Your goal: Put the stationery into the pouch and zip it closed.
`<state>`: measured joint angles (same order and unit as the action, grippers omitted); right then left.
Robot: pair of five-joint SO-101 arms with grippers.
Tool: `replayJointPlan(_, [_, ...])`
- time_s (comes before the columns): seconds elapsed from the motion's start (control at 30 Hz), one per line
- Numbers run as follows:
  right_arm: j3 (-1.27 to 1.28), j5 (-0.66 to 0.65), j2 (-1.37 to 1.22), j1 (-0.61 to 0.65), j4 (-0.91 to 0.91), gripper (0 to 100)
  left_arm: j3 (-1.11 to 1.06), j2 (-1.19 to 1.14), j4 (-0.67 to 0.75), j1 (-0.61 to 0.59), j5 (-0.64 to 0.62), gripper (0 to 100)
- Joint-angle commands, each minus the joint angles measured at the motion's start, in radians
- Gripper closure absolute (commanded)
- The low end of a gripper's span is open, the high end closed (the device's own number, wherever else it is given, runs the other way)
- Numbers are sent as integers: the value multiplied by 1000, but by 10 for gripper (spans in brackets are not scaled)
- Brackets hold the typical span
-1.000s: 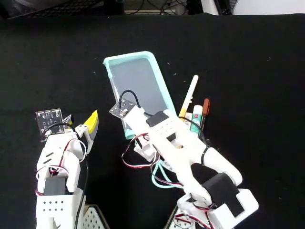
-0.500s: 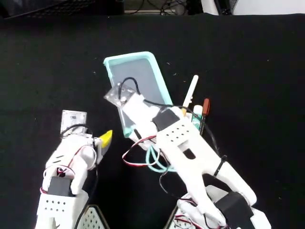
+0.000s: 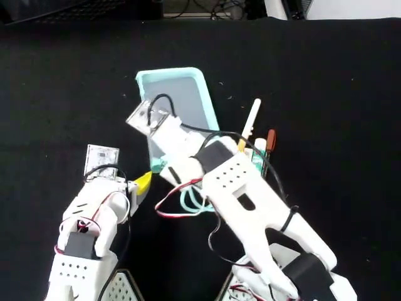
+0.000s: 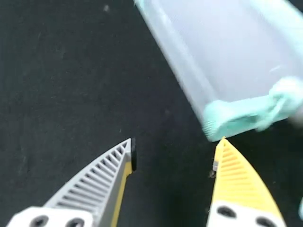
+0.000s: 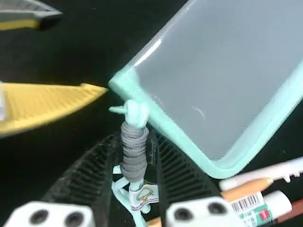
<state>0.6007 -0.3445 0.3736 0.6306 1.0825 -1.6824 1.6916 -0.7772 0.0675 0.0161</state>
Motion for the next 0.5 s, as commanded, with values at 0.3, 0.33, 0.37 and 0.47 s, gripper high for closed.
replayJointPlan(0.3, [-62,11,42,21,44,986,-24,-3,153,38,11,718])
replayJointPlan(0.33, [-67,12,42,21,44,986,-24,-3,153,38,12,718])
replayJointPlan(0.37, [-70,12,48,21,46,986,-24,-3,152,39,12,718])
replayJointPlan(0.47, [-74,14,88,21,46,986,-24,-3,129,35,12,718])
